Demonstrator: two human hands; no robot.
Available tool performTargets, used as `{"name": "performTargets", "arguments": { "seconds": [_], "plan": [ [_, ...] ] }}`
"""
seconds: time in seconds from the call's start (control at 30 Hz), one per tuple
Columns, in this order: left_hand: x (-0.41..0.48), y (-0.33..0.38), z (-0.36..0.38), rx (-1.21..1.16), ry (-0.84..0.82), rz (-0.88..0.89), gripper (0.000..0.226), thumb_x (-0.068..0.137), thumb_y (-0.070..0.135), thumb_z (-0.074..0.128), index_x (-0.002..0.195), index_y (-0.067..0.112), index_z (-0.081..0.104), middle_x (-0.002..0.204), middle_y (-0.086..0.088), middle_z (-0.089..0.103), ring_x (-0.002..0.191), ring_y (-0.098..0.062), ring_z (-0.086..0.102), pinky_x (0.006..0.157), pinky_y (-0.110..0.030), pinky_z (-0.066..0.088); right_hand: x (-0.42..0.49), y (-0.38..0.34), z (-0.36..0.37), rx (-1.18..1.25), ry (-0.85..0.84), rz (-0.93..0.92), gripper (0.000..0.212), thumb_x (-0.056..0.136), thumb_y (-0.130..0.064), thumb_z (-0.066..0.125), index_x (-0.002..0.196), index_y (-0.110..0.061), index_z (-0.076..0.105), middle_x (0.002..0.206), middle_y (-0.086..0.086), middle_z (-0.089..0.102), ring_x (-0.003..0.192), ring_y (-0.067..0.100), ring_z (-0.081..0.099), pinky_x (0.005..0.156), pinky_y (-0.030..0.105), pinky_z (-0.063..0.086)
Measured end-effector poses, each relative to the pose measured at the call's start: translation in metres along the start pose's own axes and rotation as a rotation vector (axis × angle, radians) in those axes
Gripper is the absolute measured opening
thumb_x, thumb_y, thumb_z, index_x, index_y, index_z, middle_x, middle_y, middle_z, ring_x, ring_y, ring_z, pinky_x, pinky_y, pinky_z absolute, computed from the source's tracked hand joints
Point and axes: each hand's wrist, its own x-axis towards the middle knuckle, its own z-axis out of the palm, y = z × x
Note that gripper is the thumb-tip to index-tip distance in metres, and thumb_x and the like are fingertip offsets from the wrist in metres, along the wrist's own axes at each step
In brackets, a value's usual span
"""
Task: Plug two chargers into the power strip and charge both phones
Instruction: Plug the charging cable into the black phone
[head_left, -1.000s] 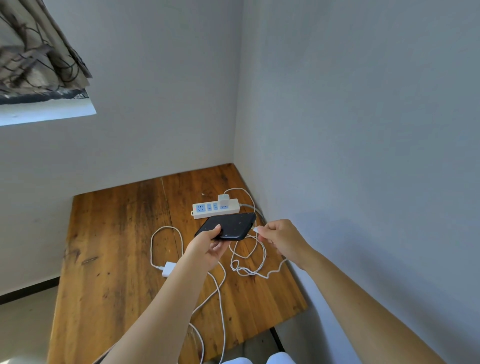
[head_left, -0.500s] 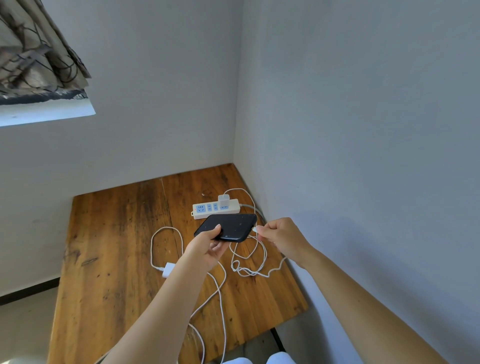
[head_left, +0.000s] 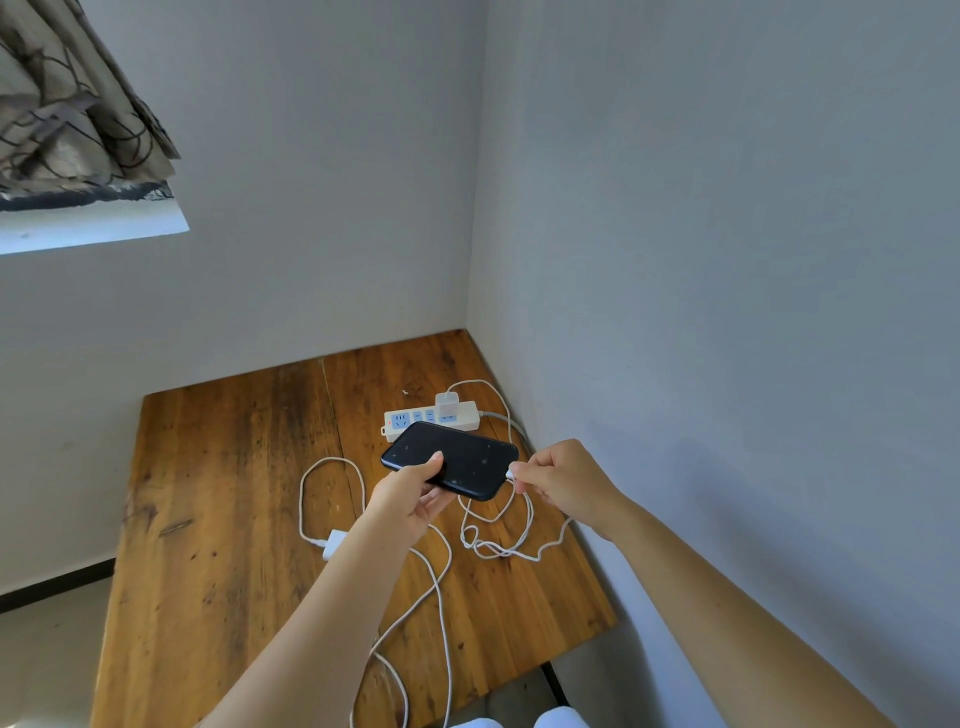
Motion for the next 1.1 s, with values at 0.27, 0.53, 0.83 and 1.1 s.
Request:
{"name": "performTargets", "arguments": {
  "seconds": [0.27,0.53,0.83,1.1],
  "plan": [
    [0.002,-0.001,0.004,-0.013,0.004,0.005,0.027,0.082,0.003,0.068,0.102,0.011,0.052,0.101,-0.018,0.067,0.085,-0.031,0.069,0.056,-0.032,0.058,0.002,0.001,0.004,-0.031,0.052,0.023,0.032,0.092,-0.029,0.058,0.071,-0.009,0.071,0.053,-0.002,0.054,0.053,0.011,0.053,0.055,0.018,0.040],
    [0.002,-0.001,0.005,0.016,0.009,0.024,0.036,0.082,0.002,0.067,0.113,0.010,0.051,0.105,-0.017,0.065,0.091,-0.032,0.068,0.059,-0.031,0.057,0.003,0.001,0.006,-0.007,0.055,0.057,0.031,0.091,-0.028,0.058,0.071,-0.008,0.070,0.056,0.000,0.056,0.054,0.010,0.054,0.059,0.021,0.041],
    [0.002,0.004,0.005,0.043,0.003,0.063,0.042,0.082,0.003,0.068,0.119,0.011,0.050,0.110,-0.016,0.065,0.092,-0.031,0.068,0.048,-0.028,0.055,0.006,0.006,0.011,0.051,0.042,0.071,0.029,0.091,-0.030,0.057,0.073,-0.012,0.071,0.063,-0.002,0.064,0.059,0.012,0.061,0.061,0.021,0.049],
    [0.004,0.009,0.005,0.072,-0.051,0.129,0.036,0.082,0.005,0.068,0.115,0.015,0.054,0.109,-0.014,0.066,0.089,-0.030,0.069,0.053,-0.030,0.058,0.002,0.022,0.016,0.100,-0.047,0.078,0.027,0.093,-0.030,0.055,0.076,-0.015,0.070,0.074,0.000,0.069,0.070,0.014,0.067,0.070,0.022,0.053]
  ]
}}
